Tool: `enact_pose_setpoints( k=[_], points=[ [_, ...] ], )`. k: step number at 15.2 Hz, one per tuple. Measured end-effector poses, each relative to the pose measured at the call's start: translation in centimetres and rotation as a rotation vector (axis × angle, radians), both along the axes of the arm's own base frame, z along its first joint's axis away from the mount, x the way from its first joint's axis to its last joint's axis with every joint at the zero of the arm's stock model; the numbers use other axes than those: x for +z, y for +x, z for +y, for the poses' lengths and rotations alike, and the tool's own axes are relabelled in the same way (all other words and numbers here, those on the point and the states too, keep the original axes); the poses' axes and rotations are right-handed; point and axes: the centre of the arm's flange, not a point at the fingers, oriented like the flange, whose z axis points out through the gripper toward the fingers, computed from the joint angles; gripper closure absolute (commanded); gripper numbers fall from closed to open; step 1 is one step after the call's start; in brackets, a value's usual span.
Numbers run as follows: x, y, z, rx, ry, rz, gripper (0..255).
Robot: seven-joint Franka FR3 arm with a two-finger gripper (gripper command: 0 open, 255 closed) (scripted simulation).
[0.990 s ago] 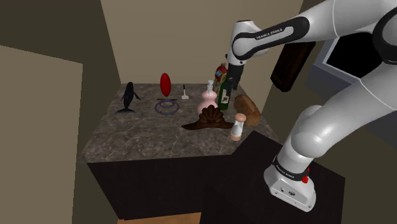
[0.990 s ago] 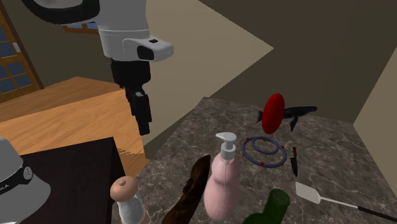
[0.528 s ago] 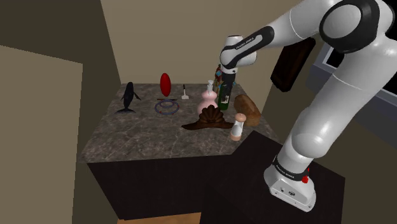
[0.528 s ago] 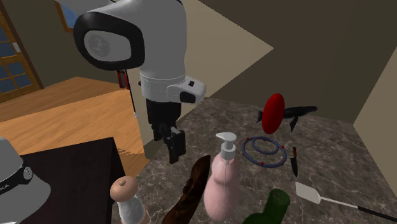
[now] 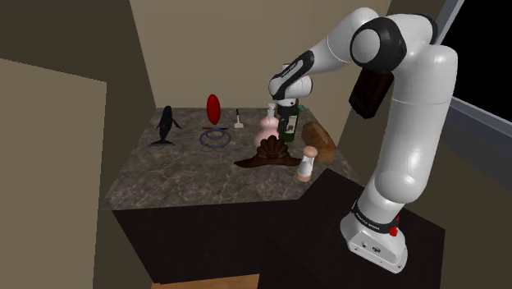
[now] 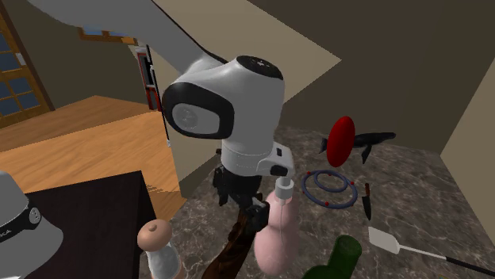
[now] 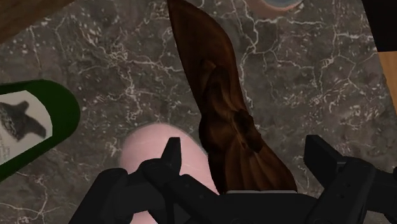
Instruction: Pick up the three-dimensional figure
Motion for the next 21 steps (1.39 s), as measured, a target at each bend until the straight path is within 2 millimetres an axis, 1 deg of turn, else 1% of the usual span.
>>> enact_pose_setpoints(
  k=[1, 4, 6, 8, 9, 10, 12, 18, 19, 21],
  points=[
    [-1.0, 0.7, -0.1, 0.014, 0.006, 0.003, 0],
    [-2.9, 1.4, -0.5, 0.027, 0.012, 0.002, 0],
    [-2.9, 1.6, -1.2, 0.019, 0.006, -0.017, 0],
    [-3.0, 2.2, -1.6, 0.014, 0.002, -0.039, 0],
    [-3.2, 1.9, -1.5, 0.012, 0.000, -0.045, 0],
    [-3.2, 1.9, -1.6, 0.012, 0.001, -0.050, 255],
    [-3.6, 1.5, -1.5, 0.022, -0.012, -0.075, 255],
    [-3.7, 1.0, -1.1, 0.031, -0.020, -0.088, 255],
    [-3.7, 1.1, -1.2, 0.033, -0.017, -0.085, 255],
    [-3.5, 2.0, -1.2, 0.028, -0.006, -0.055, 255]
  ],
)
